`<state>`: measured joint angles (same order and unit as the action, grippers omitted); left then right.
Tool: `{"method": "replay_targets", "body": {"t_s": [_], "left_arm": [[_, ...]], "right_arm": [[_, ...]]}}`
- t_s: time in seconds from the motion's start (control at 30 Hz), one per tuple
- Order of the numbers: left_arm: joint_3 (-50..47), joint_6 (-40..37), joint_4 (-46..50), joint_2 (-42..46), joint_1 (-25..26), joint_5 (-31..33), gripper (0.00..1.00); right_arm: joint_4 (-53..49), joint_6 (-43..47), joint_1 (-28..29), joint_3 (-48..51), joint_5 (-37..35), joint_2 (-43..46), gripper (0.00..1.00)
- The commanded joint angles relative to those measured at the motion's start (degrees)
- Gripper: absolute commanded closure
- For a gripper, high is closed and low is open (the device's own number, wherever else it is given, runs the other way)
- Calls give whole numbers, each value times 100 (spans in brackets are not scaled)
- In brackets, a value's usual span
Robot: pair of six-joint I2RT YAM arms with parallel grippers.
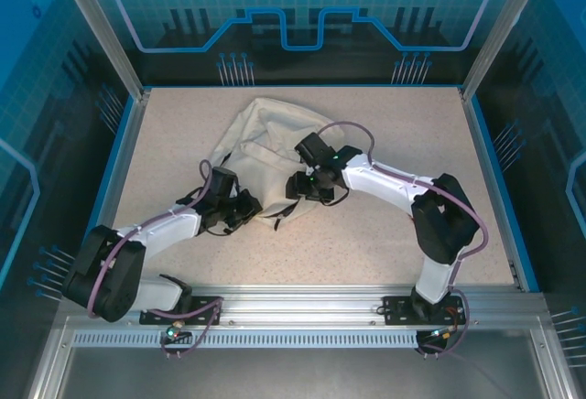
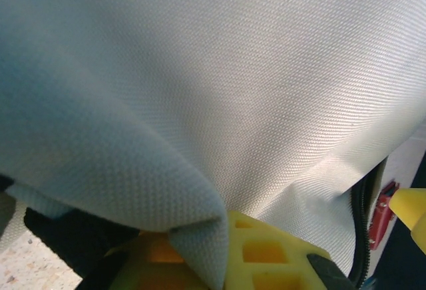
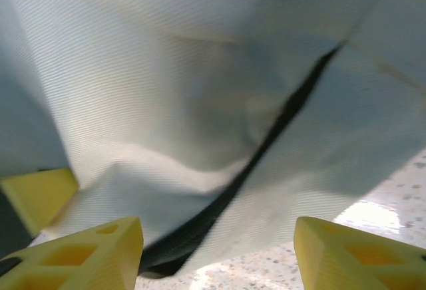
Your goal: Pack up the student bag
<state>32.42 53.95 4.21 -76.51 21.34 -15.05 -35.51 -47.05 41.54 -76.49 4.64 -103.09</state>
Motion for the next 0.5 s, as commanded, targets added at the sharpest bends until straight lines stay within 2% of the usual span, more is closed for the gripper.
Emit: {"method": "replay_targets", "body": {"t_s": [0.0, 0.17, 0.33, 0.47], "left_arm": [[166, -331, 818, -46, 139, 12, 81], [160, -295, 943, 66, 147, 64, 71], [-6, -79, 612, -24, 139, 29, 73], [-67, 87, 238, -259, 146, -121, 76]], "right_arm": [[-257, -45, 257, -331, 143, -291, 40], [-801, -129, 454, -347, -422, -476, 52], [-585, -125, 480, -32, -331, -688, 69], [-446, -84, 471, -114, -514, -968, 72]]}}
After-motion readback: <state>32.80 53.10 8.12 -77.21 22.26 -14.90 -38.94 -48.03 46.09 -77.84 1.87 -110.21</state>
